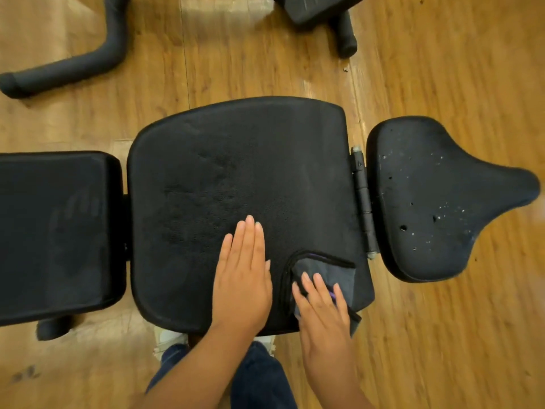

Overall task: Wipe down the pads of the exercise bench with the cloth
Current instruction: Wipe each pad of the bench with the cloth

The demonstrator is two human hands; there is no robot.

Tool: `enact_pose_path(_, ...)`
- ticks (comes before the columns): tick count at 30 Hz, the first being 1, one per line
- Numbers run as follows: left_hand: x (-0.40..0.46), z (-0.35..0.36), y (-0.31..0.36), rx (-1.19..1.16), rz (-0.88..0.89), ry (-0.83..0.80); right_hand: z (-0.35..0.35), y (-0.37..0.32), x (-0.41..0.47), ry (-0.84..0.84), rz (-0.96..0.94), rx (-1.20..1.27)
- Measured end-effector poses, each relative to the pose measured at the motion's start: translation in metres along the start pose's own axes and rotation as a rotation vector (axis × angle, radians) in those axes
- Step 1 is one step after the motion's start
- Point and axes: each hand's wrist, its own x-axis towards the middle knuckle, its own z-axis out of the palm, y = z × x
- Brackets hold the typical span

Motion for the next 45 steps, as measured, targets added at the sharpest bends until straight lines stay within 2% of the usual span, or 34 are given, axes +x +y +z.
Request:
enact_pose_path(5, 0.001, -0.001, 0.001, -0.002, -0.005, -0.032, -0.005, -0.006, 0.051, 0.055, 0.084, 0.012)
enact_pose_path(13, 0.002, -0.002, -0.002, 0.001, 0.008, -0.045, -0.019, 0.001, 0.202, 0.143, 0.021, 0.088)
enact_pose_path(16, 0.003, -0.001, -0.002, 0.02, 0.008, -0.035, -0.029, 0.002, 0.263, 0.131, 0.053, 0.094)
enact_pose_path(19, 0.002, 0.0, -0.001, 0.008, 0.011, -0.029, -0.03, 0.006, 0.285, 0.115, 0.061, 0.082)
enact_pose_path(24, 0.002, -0.001, -0.001, 0.022, 0.005, -0.031, -0.036, 0.01, 0.277, 0.08, 0.002, 0.135)
enact_pose_path(27, 0.002, -0.001, -0.001, 0.038, 0.012, -0.038, -0.035, 0.015, 0.24, 0.076, -0.025, 0.116)
enact_pose_path(34, 0.001, -0.001, -0.001, 0.067, 0.01, -0.05, -0.012, 0.045, 0.029, 0.05, -0.055, -0.026)
enact_pose_path(36, 0.001, -0.001, 0.0, 0.066, 0.009, -0.051, -0.003, 0.056, -0.009, -0.023, -0.045, -0.065)
enact_pose_path(39, 0.001, 0.0, 0.001, 0.057, 0.004, -0.049, 0.009, 0.062, -0.016, -0.179, 0.053, -0.132)
enact_pose_path(40, 0.0, 0.0, 0.001, 0.057, 0.004, -0.049, 0.006, 0.06, -0.011, -0.164, 0.075, -0.135)
enact_pose_path(42, 0.0, 0.0, 0.001, 0.047, 0.009, -0.044, -0.001, 0.053, -0.001, 0.055, 0.024, -0.069)
enact_pose_path(43, 0.0, 0.0, 0.001, 0.039, 0.012, -0.037, -0.003, 0.051, 0.007, 0.105, 0.052, -0.025)
enact_pose_path(45, 0.0, 0.001, 0.001, 0.031, 0.014, -0.028, -0.013, 0.049, 0.036, 0.106, 0.141, 0.024)
